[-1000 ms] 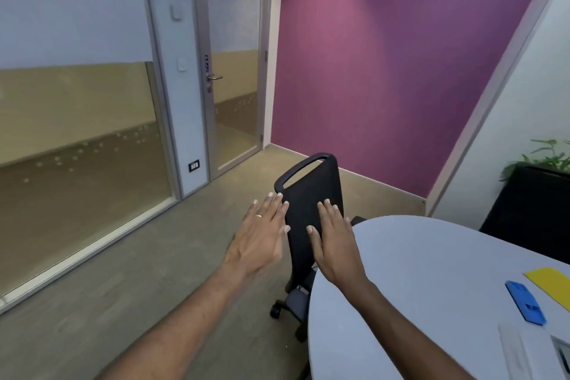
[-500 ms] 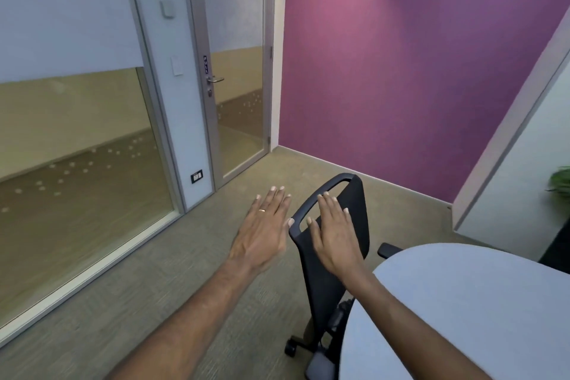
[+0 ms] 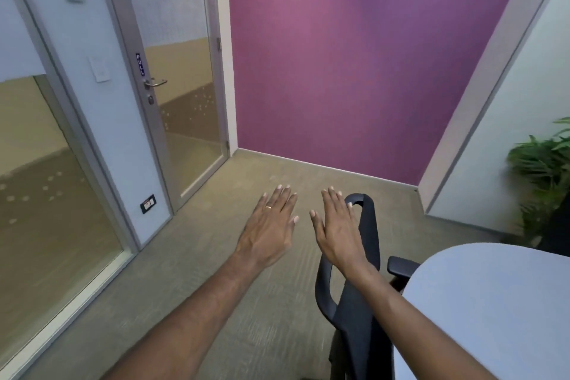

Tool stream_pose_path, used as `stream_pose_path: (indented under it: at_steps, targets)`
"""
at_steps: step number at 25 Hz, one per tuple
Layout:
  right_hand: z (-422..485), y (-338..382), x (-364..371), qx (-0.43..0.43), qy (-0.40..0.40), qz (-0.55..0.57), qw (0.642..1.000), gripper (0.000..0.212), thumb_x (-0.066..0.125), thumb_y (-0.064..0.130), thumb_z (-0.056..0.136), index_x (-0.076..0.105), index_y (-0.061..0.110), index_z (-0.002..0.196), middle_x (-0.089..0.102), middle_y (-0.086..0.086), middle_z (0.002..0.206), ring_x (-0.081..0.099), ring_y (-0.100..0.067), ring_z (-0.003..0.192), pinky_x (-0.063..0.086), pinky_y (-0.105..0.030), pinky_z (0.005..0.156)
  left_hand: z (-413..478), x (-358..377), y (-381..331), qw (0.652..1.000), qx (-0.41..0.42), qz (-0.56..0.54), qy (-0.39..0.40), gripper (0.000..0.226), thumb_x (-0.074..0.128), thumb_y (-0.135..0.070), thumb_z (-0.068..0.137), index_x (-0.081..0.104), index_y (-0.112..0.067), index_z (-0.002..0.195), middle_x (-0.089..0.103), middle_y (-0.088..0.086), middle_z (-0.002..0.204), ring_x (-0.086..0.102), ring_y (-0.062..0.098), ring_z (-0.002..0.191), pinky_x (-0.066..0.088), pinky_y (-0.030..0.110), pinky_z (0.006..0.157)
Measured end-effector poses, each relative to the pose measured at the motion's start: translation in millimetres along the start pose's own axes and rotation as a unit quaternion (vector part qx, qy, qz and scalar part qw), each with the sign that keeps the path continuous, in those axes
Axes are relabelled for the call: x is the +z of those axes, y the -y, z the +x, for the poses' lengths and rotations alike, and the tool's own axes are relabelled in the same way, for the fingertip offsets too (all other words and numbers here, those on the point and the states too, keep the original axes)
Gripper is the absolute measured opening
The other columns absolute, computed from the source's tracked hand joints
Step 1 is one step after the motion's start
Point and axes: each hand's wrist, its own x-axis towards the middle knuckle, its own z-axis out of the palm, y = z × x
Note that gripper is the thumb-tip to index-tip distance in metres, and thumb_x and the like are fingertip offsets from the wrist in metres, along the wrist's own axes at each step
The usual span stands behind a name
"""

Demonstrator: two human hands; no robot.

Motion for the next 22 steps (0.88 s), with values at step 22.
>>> stream_pose_path:
  at_steps: [22]
  targets:
    - [297.4,-158.6,82.2,0.231,-0.067,-0.092,0.966,0.066,0.023,0.052,0.105,0.016,0.016,0.159,0.014,-0.002,0.168,0.006,-0.015,0.156,0.004,-0.041,0.127,414.8,137.8,79.8,0.965,0.221,-0.137,0.025,0.061,0.024,-0.046,0.107,0.014,-0.019,0.161,0.012,-0.001,0.17,0.001,0.012,0.157,0.006,0.038,0.129]
